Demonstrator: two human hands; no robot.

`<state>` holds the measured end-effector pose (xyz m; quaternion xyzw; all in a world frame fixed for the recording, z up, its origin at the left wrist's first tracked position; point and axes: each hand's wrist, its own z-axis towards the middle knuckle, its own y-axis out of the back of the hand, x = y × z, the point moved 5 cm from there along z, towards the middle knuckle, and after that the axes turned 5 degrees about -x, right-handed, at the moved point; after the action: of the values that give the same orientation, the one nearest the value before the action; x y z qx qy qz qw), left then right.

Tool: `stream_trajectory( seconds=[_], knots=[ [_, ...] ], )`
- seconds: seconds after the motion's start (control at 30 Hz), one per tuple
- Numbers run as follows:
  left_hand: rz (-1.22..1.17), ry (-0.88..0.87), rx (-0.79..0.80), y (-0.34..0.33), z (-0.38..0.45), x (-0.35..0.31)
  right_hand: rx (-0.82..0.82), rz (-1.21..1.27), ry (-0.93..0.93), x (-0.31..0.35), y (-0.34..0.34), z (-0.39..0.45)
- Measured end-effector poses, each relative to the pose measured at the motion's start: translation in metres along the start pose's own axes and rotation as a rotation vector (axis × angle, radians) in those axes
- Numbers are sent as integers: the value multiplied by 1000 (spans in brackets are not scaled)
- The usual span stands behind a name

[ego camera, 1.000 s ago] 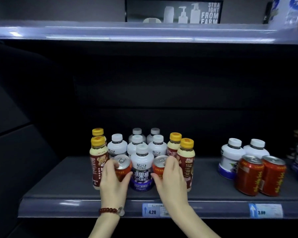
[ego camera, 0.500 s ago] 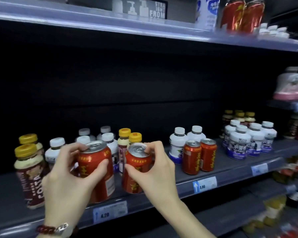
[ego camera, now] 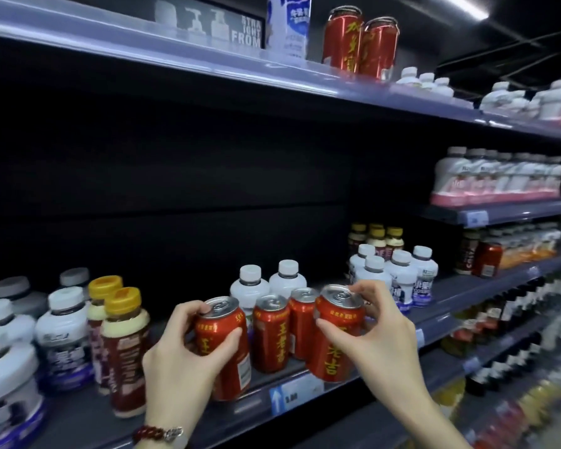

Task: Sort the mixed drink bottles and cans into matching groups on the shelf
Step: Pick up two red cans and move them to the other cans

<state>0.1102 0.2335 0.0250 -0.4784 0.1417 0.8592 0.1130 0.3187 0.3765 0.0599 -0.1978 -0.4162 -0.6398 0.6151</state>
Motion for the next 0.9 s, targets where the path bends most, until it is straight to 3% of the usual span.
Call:
stream_trajectory(
  seconds=[0.23, 0.53, 0.9],
  knots=[
    [127, -21, -127, -46, 14, 8, -12, -114, 1, -76, 24, 62],
    [213, 30, -197, -64, 10, 31, 198, -7, -21, -120, -21, 95],
    [204, 16, -72, -55, 7, 41, 253, 57, -57, -131, -34, 91]
  ],
)
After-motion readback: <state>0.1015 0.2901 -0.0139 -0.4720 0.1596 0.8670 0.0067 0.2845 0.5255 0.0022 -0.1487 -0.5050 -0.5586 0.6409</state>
